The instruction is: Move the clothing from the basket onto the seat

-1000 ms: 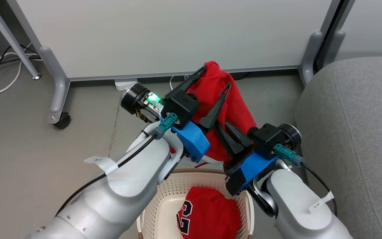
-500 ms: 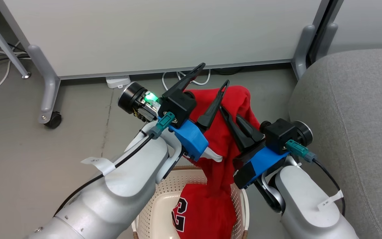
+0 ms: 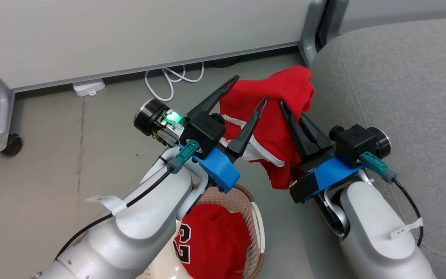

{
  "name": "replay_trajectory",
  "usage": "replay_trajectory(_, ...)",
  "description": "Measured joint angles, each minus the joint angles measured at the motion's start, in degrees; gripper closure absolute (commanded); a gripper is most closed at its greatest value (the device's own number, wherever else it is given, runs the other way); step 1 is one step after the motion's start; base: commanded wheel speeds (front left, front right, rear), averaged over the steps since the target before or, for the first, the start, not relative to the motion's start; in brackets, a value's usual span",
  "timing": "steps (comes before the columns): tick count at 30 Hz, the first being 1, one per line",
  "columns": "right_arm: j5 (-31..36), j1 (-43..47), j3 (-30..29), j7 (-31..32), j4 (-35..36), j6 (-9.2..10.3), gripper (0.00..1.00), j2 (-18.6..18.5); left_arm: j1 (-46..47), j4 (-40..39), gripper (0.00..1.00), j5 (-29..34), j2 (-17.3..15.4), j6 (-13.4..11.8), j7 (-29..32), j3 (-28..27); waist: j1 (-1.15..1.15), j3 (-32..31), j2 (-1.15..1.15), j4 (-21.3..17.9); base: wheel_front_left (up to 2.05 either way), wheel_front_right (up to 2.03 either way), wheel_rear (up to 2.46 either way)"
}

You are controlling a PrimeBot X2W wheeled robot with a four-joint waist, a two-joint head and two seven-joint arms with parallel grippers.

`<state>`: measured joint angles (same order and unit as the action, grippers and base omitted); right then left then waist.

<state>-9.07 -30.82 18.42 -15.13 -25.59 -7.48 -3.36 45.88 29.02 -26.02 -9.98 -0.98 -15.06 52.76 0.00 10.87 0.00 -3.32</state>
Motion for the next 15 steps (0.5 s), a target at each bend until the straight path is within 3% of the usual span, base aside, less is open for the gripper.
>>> replay_trajectory(15, 1.0, 4.0, -8.0, 0.0, 6.4, 0.00, 1.00, -0.7, -1.2, -1.6, 0.00, 2.2, -1.4, 0.5, 0.0, 0.9, 0.00, 4.3, 0.00, -9.8, 0.00, 0.00, 0.00)
